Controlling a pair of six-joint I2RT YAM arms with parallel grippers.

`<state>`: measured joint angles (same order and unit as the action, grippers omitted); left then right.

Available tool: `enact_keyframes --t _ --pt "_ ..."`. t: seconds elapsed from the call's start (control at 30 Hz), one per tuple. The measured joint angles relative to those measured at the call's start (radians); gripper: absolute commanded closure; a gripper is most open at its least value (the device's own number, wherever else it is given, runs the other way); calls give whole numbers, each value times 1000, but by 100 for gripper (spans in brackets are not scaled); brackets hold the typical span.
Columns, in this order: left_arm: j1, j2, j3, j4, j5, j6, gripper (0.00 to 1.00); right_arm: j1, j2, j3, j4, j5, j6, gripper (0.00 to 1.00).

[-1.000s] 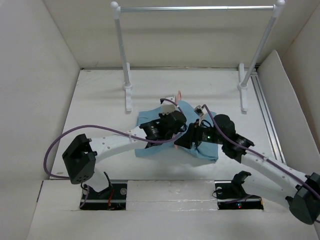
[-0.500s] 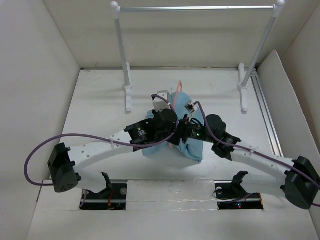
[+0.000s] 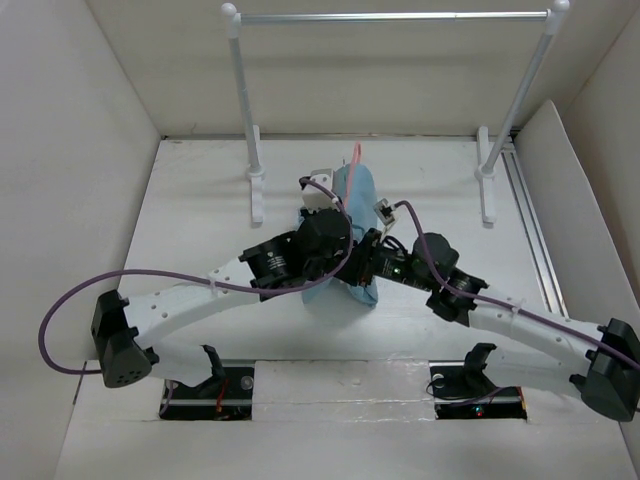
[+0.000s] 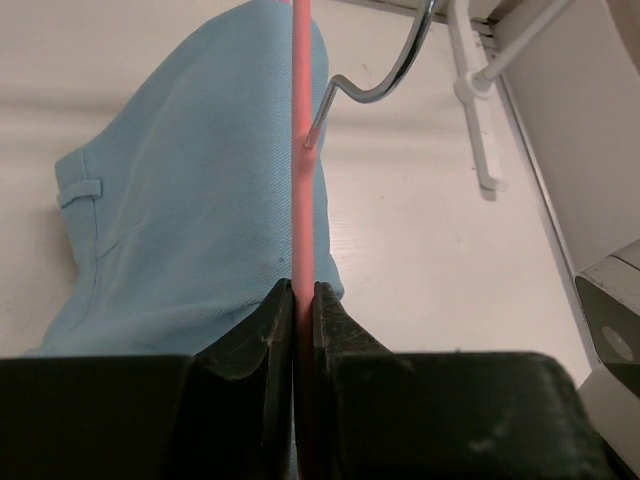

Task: Place the trousers on the hanger
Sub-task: Place the trousers on the hanger, then place the hanger at the clothesline.

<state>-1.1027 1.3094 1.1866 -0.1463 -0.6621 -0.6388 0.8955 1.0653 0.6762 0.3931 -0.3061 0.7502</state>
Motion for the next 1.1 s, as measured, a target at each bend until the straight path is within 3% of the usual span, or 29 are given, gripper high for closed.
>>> enact_keyframes --t 0.2,0.33,0.53,0.63,0.87,1.1 --pt "-3 0 66 21 36 44 100 3 -43 31 -3 45 7 100" --pt "-3 0 106 30 63 75 77 4 -63 72 -35 74 10 100" --pt "4 -31 206 71 131 110 51 -33 -65 150 -89 70 24 100" --pt "13 -68 256 111 166 116 44 -65 -50 161 -110 56 26 100" --pt "80 -159 323 158 177 132 42 -163 -23 187 -205 -19 22 100" --pt "85 -180 302 149 166 142 42 -386 5 366 -315 -141 -54 100"
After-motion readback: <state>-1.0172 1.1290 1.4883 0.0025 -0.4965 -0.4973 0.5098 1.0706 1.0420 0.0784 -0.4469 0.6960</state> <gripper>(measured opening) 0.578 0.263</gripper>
